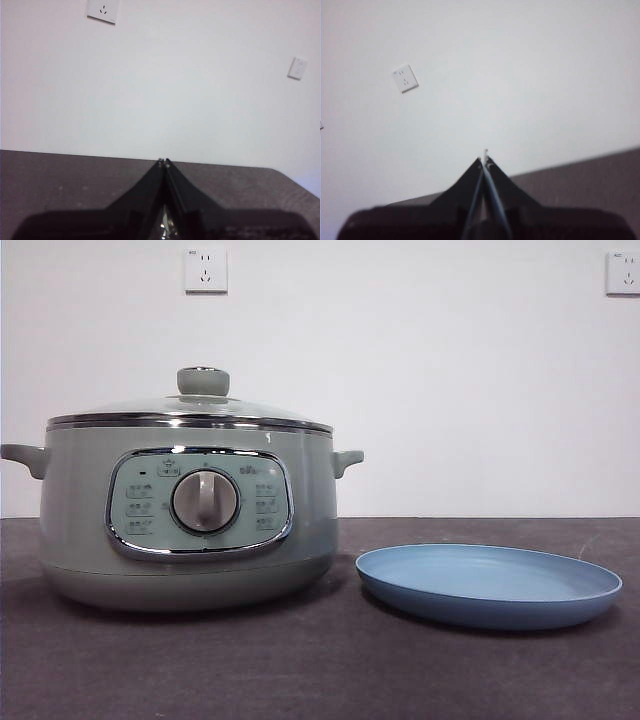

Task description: Take the potato out from the steamer,put the potato on the plate,close the lid

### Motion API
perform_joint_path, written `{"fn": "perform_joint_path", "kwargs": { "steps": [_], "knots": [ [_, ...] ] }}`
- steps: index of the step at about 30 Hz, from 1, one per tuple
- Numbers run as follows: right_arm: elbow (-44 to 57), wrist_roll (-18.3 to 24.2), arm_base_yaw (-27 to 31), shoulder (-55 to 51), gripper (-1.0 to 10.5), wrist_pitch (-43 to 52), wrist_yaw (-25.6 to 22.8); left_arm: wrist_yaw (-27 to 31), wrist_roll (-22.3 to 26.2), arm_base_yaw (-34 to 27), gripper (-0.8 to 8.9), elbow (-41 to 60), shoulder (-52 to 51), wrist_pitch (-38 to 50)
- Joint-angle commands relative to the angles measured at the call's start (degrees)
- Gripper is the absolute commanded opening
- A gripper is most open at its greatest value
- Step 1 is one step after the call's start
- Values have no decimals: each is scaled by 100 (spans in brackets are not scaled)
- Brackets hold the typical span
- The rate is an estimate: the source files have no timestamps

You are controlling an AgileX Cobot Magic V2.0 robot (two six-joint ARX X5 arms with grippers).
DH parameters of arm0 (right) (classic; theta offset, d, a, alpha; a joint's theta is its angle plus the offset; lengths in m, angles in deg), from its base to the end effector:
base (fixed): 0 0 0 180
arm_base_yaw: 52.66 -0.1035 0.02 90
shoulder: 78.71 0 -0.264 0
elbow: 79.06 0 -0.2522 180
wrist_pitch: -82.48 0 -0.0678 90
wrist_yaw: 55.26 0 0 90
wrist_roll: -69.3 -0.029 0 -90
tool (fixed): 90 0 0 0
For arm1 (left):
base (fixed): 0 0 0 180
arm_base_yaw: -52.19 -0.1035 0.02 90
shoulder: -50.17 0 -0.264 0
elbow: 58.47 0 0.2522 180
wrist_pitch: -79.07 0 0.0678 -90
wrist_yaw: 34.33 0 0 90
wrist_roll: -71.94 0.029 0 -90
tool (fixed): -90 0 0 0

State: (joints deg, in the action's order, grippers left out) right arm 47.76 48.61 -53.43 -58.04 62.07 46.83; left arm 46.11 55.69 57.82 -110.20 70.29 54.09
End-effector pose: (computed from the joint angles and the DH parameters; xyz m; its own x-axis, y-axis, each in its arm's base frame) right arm 0.0796 0.0071 0.3524 0.9532 0.2223 0.2050 -0.2779 0.9111 0.3044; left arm 0.0818 -0.0129 0.3376 0.9585 -0.2614 0.1139 0.2826 0.9234 -0.2595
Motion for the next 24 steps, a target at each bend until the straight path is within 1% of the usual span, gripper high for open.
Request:
{"fn": "perform_joint_path", "kwargs": {
  "steps": [1,6,9,12,14,18,20,21,22,23,24],
  "knots": [
    [-824,590,-9,634,-9,-122,267,-20,334,-11,-6,-632,590,-254],
    [-2334,1241,-9,1884,-9,-713,968,-444,892,-11,-6,-1869,1685,-970],
    [-3228,1523,-15,2684,-9,-1231,1539,-798,1040,-11,-6,-2677,2396,-1517],
    [-3936,1749,-15,3449,-9,-1624,2264,-933,1054,2,-5,-3351,3003,-1812],
    [-4319,1797,-15,3877,-9,-1930,2638,-1049,1054,4,-6,-3681,3316,-1904],
    [-4957,2094,-87,4701,1,-2717,3495,-1681,1054,7,-5,-4277,3950,-2164],
    [-5077,2120,-170,4983,9,-2911,3742,-2035,1049,7,-3,-4470,4214,-2232],
    [-5088,2118,-208,5097,45,-2968,3746,-2111,1047,7,2,-4540,4325,-2229],
    [-5088,2120,-236,5184,132,-3027,3718,-2107,1043,17,21,-4583,4417,-2229],
    [-5088,2120,-240,5243,236,-3099,3705,-2087,1043,42,79,-4594,4476,-2214],
    [-5088,2120,-238,5318,381,-3180,3705,-2061,1027,79,195,-4597,4529,-2184]
  ]
}}
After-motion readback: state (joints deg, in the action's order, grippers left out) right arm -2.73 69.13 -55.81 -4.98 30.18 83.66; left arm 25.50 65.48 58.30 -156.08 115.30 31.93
